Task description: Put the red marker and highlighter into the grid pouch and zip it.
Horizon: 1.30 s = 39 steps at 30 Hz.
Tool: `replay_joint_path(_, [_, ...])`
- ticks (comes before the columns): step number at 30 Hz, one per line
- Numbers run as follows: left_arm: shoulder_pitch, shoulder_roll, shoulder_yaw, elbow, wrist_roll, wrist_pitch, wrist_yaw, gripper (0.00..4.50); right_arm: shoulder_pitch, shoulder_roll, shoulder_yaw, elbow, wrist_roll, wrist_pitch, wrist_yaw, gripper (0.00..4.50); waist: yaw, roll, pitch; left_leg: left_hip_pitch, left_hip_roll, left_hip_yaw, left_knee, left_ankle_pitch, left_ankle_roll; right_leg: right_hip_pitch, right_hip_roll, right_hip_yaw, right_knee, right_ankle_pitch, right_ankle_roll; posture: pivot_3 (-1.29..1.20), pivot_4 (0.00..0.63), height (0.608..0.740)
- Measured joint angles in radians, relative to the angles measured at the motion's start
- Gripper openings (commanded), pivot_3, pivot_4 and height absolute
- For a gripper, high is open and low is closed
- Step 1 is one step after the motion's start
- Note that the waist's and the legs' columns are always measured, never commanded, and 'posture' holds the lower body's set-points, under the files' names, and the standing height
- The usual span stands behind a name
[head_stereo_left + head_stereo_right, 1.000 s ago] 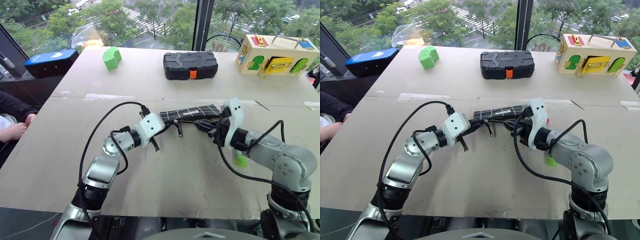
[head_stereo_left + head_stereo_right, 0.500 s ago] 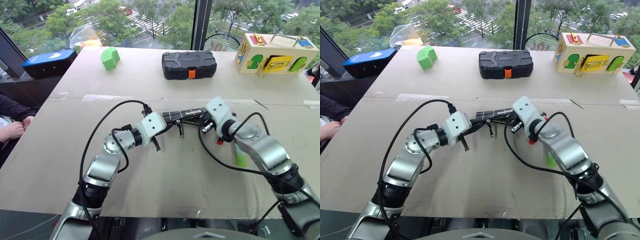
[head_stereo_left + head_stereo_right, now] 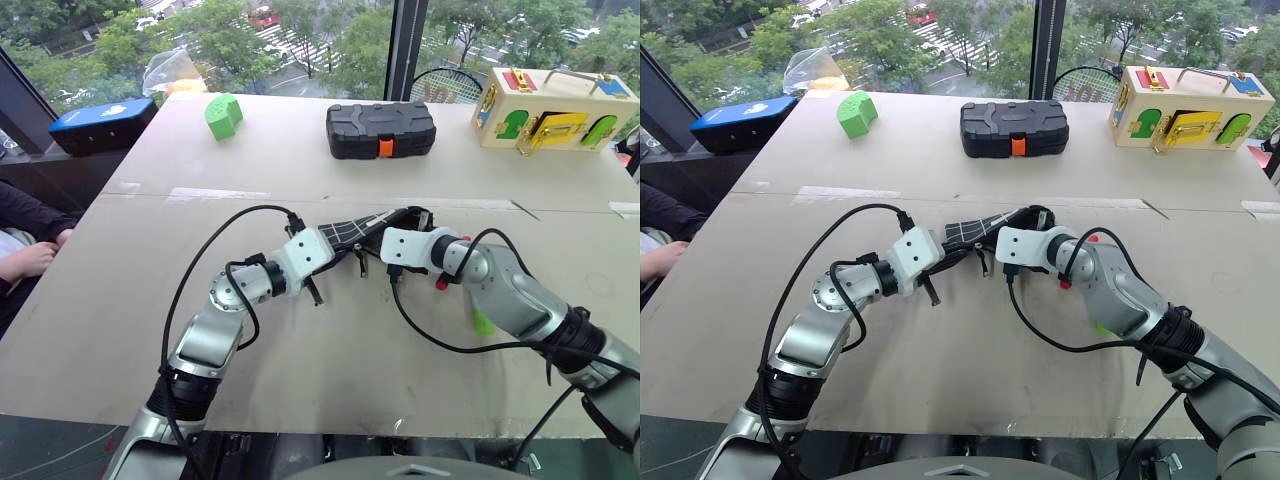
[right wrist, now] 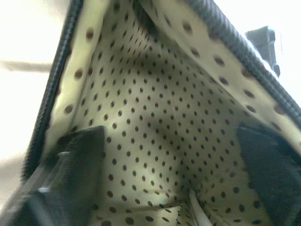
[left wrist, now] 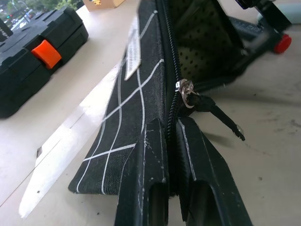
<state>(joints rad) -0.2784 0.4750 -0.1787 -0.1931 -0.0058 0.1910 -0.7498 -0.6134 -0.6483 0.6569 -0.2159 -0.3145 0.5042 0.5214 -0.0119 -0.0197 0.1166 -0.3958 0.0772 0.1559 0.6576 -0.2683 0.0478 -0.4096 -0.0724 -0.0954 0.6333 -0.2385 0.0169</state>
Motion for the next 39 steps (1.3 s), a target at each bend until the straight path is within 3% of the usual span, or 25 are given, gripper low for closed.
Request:
replay_joint_path(3, [-0.027,-0.003,-0.004,0.002,-0.008,0.013,0.006,0.0,0.076,0.004,-0.116,-0.107,0.07,0.094,0.053,4.43,0.004,0.0,0.0,-0.001,0.0,-0.001,0.0,0.0,0.0,0.0,0.0,0.0,0.0,0.0,0.0,0.0,0.15,0.74])
replay_joint_path(7, [-0.039,-0.003,0.013,0.033,-0.012,0.035,0.021,0.0,0.218,0.086,-0.412,-0.347,0.245,0.395,0.104,4.43,0.004,-0.001,0.0,-0.001,0.0,-0.002,0.002,0.0,0.0,0.0,0.0,-0.001,0.001,0.0,0.0,0.0,0.15,0.74])
replay_joint_path(10, [-0.043,0.004,0.027,0.064,-0.014,0.047,0.036,0.0,0.306,0.145,-0.614,-0.546,0.293,0.614,0.079,4.43,0.003,-0.002,-0.001,-0.001,0.0,-0.003,0.002,0.0,0.0,0.0,0.0,-0.001,0.002,0.0,0.0,0.0,0.15,0.74])
replay_joint_path(12, [-0.051,0.003,0.027,0.074,-0.014,0.047,0.036,0.0,0.348,0.208,-0.666,-0.63,0.298,0.754,0.034,4.43,0.002,-0.002,-0.001,-0.001,0.0,-0.004,0.002,0.0,0.0,0.0,0.0,-0.001,0.002,0.0,-0.001,0.0,0.15,0.74])
replay_joint_path(15, [-0.075,0.004,0.027,0.095,-0.014,0.046,0.038,0.0,0.378,0.376,-0.706,-0.674,0.279,0.968,-0.084,4.43,0.0,-0.002,-0.001,-0.001,0.0,-0.004,0.004,0.0,0.0,0.0,0.0,-0.001,0.005,0.0,-0.001,0.0,0.15,0.74])
replay_joint_path(17, [-0.078,0.004,0.027,0.098,-0.014,0.044,0.038,0.0,0.382,0.424,-0.705,-0.671,0.273,1.014,-0.133,4.43,0.0,-0.002,-0.001,-0.001,0.0,-0.004,0.004,0.0,0.0,-0.001,0.0,-0.001,0.005,0.0,-0.001,0.0,0.15,0.74])
replay_joint_path(20, [-0.091,0.002,0.021,0.12,-0.013,0.039,0.038,0.0,0.379,0.602,-0.706,-0.581,0.241,1.026,-0.262,4.43,-0.001,-0.003,-0.002,-0.001,0.0,-0.005,0.004,0.0,0.0,-0.001,0.0,-0.002,0.006,0.0,-0.001,0.0,0.15,0.74])
replay_joint_path(28, [-0.1,0.005,0.02,0.125,-0.013,0.028,0.038,0.0,0.329,0.703,-0.702,-0.353,0.218,0.885,-0.427,4.43,-0.002,-0.003,-0.002,-0.002,-0.002,-0.005,0.004,0.0,0.0,-0.001,0.0,-0.001,0.006,0.0,-0.001,0.0,0.15,0.74])
replay_joint_path(37, [-0.057,0.007,0.022,0.091,-0.012,0.039,0.059,0.0,0.325,0.698,-0.687,-0.278,0.246,0.82,-0.454,0.31,-0.001,-0.004,-0.003,-0.001,-0.001,-0.005,0.004,0.0,0.0,0.0,-0.001,-0.001,0.007,0.0,-0.001,0.0,0.15,0.74])
replay_joint_path(39, [-0.052,0.007,0.022,0.083,-0.012,0.042,0.064,0.0,0.325,0.682,-0.691,-0.286,0.261,0.827,-0.445,0.28,0.0,-0.004,-0.003,-0.001,-0.002,-0.005,0.004,0.0,0.0,0.0,-0.002,-0.001,0.007,0.0,-0.001,0.0,0.15,0.74])
